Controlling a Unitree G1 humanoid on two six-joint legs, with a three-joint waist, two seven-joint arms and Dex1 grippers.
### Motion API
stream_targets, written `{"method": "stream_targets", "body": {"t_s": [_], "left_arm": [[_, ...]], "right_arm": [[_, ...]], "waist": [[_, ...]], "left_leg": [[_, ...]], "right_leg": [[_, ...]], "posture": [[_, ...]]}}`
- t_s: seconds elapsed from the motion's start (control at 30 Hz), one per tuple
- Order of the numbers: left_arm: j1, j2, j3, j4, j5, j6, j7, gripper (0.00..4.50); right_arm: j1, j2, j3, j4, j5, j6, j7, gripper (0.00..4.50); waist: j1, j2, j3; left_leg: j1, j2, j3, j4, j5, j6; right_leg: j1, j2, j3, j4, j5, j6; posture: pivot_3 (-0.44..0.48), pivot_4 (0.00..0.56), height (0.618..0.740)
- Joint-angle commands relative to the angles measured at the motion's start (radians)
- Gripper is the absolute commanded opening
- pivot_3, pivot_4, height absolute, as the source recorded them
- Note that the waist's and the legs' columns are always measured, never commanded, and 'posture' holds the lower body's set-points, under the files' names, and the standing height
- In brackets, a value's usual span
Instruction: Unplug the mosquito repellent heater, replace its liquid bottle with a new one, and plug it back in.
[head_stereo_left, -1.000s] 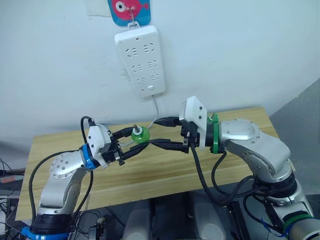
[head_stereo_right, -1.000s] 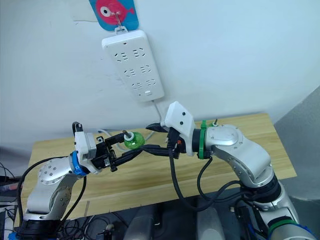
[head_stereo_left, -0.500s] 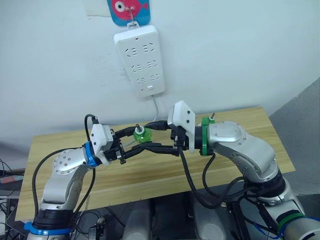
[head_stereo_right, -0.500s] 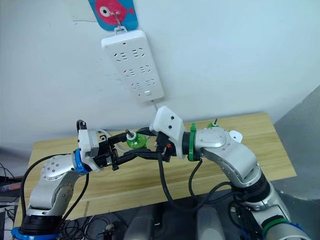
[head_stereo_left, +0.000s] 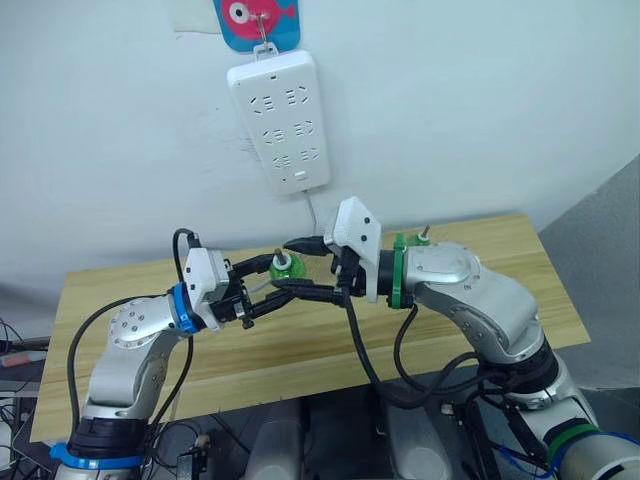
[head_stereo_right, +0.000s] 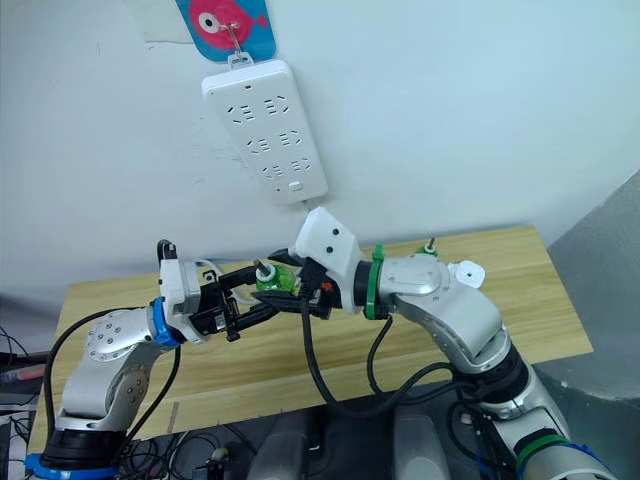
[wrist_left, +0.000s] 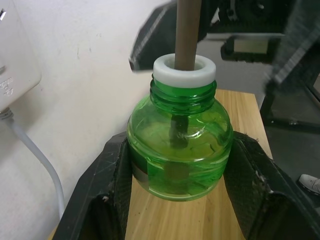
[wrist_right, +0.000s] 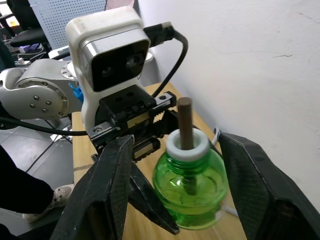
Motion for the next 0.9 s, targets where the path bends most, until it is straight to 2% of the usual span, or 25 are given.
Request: {"method": "stream_targets", "body": {"t_s": [0.03,0.2,0.3,0.43,0.87,0.9], "left_arm": [[-0.003,-0.002,0.004,-0.03,-0.018,-0.001,-0.003,2.22],[0.001,-0.001,0.005,-0.038,-0.019,0.004,-0.001,2.22],[0.0,-0.001,0.006,-0.042,-0.02,0.007,0.0,2.22],[-0.002,0.0,0.008,-0.048,-0.022,0.013,0.001,2.22],[0.004,0.001,0.01,-0.064,-0.026,0.019,0.008,2.22],[0.003,0.0,0.01,-0.064,-0.025,0.02,0.009,2.22]], "right_arm": [[0.0,0.008,0.007,-0.027,-0.008,-0.014,0.0,2.79],[0.003,0.013,0.009,-0.022,-0.012,-0.014,0.0,2.79],[0.002,0.015,0.009,-0.019,-0.013,-0.013,-0.003,2.19],[0.005,0.016,0.011,-0.015,-0.021,-0.012,-0.002,0.84],[0.008,0.011,0.016,-0.023,-0.015,0.001,0.01,0.81],[0.007,0.01,0.016,-0.024,-0.013,0.005,0.011,1.16]], "waist": [[0.0,0.0,0.0],[0.0,0.0,0.0],[0.0,0.001,0.0],[0.0,0.001,0.001],[0.0,0.001,0.001],[0.0,0.001,0.001]], "left_leg": [[0.0,0.0,0.0,0.0,0.0,0.0],[0.0,0.0,0.0,0.0,0.0,0.0],[0.0,0.0,0.0,-0.001,0.0,0.0],[0.0,0.0,0.0,-0.001,0.0,0.0],[0.0,0.0,0.0,-0.002,0.0,0.0],[0.0,0.0,0.0,-0.002,0.0,0.0]], "right_leg": [[0.0,0.0,0.0,0.0,0.0,0.0],[0.0,0.0,0.0,-0.001,0.0,0.0],[0.0,0.0,0.0,-0.002,0.0,0.0],[0.0,0.0,0.0,-0.003,0.0,0.0],[0.0,-0.001,0.0,-0.005,0.0,0.0],[0.0,-0.001,0.0,-0.005,0.0,0.0]], "posture": [[-0.174,0.36,0.734],[-0.17,0.362,0.734],[-0.169,0.361,0.734],[-0.167,0.36,0.734],[-0.165,0.356,0.734],[-0.166,0.356,0.734]]}}
